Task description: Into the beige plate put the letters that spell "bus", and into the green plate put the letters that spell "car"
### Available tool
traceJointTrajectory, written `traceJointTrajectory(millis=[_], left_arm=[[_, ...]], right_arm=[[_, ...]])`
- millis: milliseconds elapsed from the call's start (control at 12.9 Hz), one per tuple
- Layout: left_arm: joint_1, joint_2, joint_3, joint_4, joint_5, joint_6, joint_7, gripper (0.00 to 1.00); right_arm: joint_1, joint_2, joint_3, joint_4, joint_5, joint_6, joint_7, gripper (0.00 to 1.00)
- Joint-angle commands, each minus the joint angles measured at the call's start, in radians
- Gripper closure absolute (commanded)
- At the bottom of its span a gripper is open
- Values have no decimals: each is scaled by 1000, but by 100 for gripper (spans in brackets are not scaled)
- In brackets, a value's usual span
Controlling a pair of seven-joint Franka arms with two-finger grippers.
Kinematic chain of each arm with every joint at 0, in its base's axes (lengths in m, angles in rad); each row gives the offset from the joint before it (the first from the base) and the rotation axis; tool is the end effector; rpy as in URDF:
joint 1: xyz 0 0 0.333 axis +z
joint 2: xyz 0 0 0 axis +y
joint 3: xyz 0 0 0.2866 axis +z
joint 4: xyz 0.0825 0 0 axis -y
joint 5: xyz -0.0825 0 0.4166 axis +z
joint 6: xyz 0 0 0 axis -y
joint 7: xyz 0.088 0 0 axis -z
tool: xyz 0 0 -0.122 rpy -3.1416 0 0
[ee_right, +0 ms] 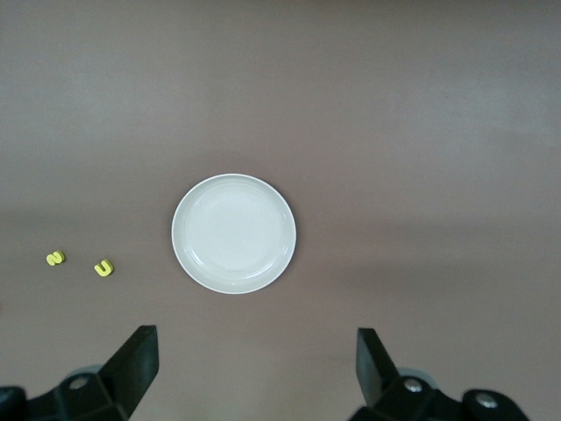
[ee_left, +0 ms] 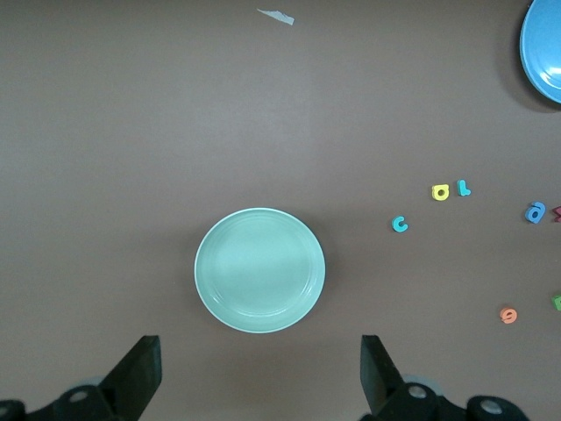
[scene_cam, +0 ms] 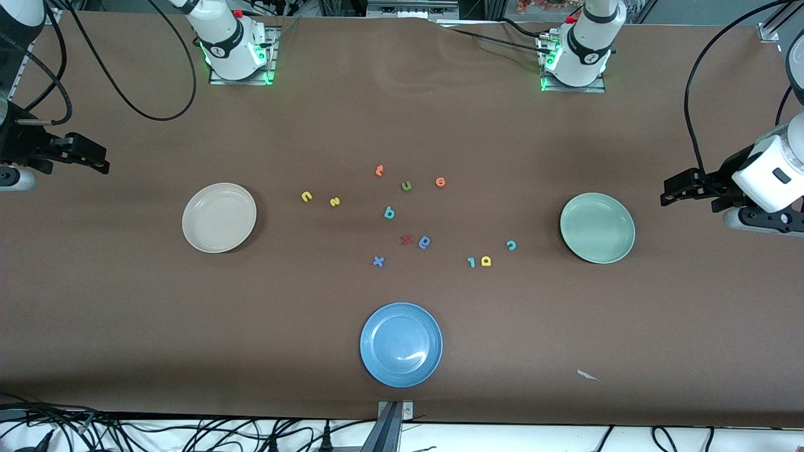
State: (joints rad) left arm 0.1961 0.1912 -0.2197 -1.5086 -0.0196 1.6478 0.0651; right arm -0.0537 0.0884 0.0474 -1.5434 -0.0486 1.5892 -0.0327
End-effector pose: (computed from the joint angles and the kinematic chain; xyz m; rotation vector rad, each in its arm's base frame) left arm 0.6400 -0.0078 0.5034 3.0761 -0.1290 -0.0711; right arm 0.6110 -0.0107 0.5427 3.0970 0.0437 -0.0672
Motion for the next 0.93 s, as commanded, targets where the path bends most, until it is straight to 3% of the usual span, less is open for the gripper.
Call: traceJointTrajectory(millis=[0,155,855], left_arm=[[-6,5,-1,25,26,-23,19,0],[-1,5,-1,25,18,-23,18,0],[3,5,-1,25,10,-22,18,0]], right_arm=[[-15,-9,-4,8,22,-18,4,0],[-20,-9,-38,16,78,-20,-2,0],[-9,-6,-32,16,73,-23,-7,0]])
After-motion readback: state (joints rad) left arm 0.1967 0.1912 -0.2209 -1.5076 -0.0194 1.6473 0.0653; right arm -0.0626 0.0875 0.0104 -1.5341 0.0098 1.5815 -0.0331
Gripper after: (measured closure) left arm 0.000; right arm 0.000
